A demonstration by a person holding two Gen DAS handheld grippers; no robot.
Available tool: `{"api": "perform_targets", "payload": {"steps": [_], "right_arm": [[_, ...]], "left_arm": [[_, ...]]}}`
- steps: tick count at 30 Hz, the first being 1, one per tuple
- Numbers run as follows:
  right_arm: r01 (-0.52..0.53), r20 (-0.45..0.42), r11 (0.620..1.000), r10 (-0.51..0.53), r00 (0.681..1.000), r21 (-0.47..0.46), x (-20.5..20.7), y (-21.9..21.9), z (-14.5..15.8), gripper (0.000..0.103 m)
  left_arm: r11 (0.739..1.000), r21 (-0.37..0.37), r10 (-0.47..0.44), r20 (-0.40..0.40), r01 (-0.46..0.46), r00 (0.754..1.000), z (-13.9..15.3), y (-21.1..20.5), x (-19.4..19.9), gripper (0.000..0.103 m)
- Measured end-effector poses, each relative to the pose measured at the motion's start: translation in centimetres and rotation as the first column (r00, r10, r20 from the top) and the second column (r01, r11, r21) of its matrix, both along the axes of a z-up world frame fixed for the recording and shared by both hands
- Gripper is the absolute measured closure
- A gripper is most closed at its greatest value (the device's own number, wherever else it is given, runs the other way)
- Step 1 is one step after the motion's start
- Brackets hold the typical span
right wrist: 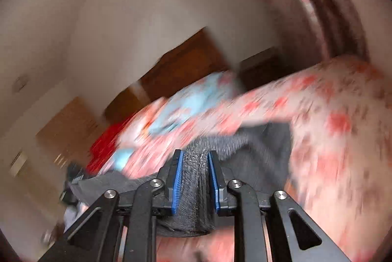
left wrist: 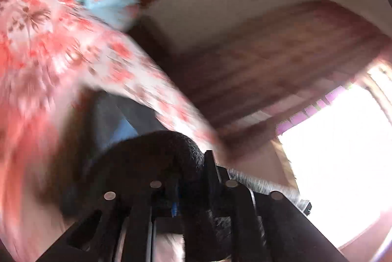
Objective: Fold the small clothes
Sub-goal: 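Lift the hem with both grippers and fold it over toward the collar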
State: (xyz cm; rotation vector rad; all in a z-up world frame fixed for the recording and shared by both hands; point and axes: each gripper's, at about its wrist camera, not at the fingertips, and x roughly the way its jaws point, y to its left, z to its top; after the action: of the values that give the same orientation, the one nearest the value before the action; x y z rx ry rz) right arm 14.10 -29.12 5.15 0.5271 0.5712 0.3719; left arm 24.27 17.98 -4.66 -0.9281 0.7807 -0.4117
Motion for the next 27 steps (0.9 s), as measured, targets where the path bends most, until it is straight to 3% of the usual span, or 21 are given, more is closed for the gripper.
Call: {"api": "perform_targets", "payload": {"steps": [1,2,4,6,9,12,13,16,19,22,27], "right_arm": [[0.079,-0.034,0.996,-0.081,0.996,-0.048,2.9,-0.3,-0.5,0.03],[0.143,-0.091,0.982,-0.154,0.984,-0.12,5.6,-0.4,-1.3,0.0],[0.182,-0.194,0.968,-0.214,0.957,-0.172,7.9,-0.4,-3.2,0.0],[0.16,-0.195,0.971,-0.195,0.961,-0.18,7.5,0.2,-5.0,0.0],[0.077,-0.211,0.941,-0.153,0.966,-0.329,6.5,2.5,-8.9,0.0],[0.003,-0.282,0.899,-0.14,0.949,-0.439,5.5,3.2,-12.9,0.0],[0.021,-0.257,0.911,-0.138,0.956,-0.411,4.9,2.9,-13.2,0.0],[-0.006,-0.292,0.92,-0.117,0.949,-0.391,5.2,2.2,-13.2,0.0],[-0.012,-0.283,0.921,-0.107,0.953,-0.39,5.3,1.9,-13.4,0.0],[-0.018,-0.279,0.922,-0.099,0.955,-0.388,5.5,1.9,-13.7,0.0],[-0.028,-0.281,0.923,-0.088,0.956,-0.383,5.6,1.9,-13.7,0.0]], "left_arm": [[0.999,0.031,0.024,-0.096,-0.021,0.995,-1.4,-0.2,2.2,0.081],[0.999,0.035,0.03,-0.168,-0.024,0.985,-2.7,-0.3,3.3,0.08],[1.0,0.013,0.021,-0.222,-0.019,0.975,-5.3,-0.6,4.0,0.078],[0.996,0.09,0.013,-0.186,0.004,0.982,-6.2,-1.2,3.6,0.078],[0.984,0.171,-0.028,-0.098,0.044,0.995,-5.7,-2.0,3.3,0.077],[0.981,0.181,-0.06,-0.085,0.075,0.995,-5.5,-1.8,3.2,0.077],[0.983,0.166,-0.063,-0.078,0.075,0.995,-5.4,-1.5,3.0,0.077],[0.99,0.126,-0.066,-0.019,0.068,0.998,-5.0,-0.7,1.4,0.077],[0.987,0.135,-0.084,0.017,0.081,0.996,-4.4,-0.3,1.2,0.075],[0.99,0.124,-0.071,-0.028,0.074,0.997,-5.3,0.4,3.2,0.075],[1.0,0.026,0.011,-0.085,-0.009,0.996,-7.2,2.4,5.4,0.075]]}}
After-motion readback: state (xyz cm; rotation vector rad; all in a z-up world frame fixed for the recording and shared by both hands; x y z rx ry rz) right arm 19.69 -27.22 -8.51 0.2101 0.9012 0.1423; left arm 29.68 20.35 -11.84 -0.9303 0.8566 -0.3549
